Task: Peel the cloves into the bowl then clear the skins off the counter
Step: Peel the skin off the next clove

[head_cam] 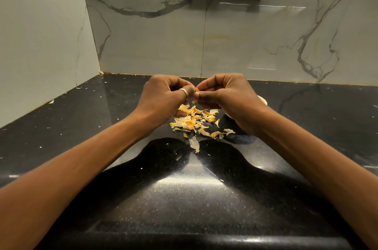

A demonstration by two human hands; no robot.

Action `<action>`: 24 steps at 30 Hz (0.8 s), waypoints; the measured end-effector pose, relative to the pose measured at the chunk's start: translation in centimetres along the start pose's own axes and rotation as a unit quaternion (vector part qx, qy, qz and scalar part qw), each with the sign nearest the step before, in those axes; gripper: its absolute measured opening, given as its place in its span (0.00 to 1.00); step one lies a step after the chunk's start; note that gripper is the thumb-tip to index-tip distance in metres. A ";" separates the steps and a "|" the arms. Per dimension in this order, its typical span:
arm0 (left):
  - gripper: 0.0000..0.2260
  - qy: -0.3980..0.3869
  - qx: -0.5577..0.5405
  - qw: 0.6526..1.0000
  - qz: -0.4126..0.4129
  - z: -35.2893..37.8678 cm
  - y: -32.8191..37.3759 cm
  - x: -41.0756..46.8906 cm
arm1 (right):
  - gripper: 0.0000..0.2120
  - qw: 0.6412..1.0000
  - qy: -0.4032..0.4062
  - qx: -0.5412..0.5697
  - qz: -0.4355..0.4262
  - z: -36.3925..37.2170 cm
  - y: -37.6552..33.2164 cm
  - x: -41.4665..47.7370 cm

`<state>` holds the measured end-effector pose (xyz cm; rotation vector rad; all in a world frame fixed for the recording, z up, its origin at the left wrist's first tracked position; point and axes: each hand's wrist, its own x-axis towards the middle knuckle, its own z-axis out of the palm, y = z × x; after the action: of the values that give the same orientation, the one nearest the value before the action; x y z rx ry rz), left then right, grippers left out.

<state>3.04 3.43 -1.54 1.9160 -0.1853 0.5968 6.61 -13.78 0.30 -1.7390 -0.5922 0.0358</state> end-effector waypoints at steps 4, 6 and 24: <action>0.04 0.016 0.114 0.988 0.102 -0.2 -0.1 0.0 | 0.05 1.000 -0.004 -0.012 -0.008 0.0 -0.1 0.0; 0.04 0.022 0.177 0.969 0.170 -0.4 -0.1 -0.1 | 0.05 1.000 -0.010 -0.026 -0.009 -0.1 0.0 0.0; 0.14 -0.041 0.339 0.887 0.311 -1.4 -0.7 0.4 | 0.09 0.990 -0.052 -0.119 -0.047 -0.7 0.7 0.4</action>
<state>3.21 5.05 -1.46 2.5717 -0.7483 1.1132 7.46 -14.30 -0.03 -1.9467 -0.7812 -0.0112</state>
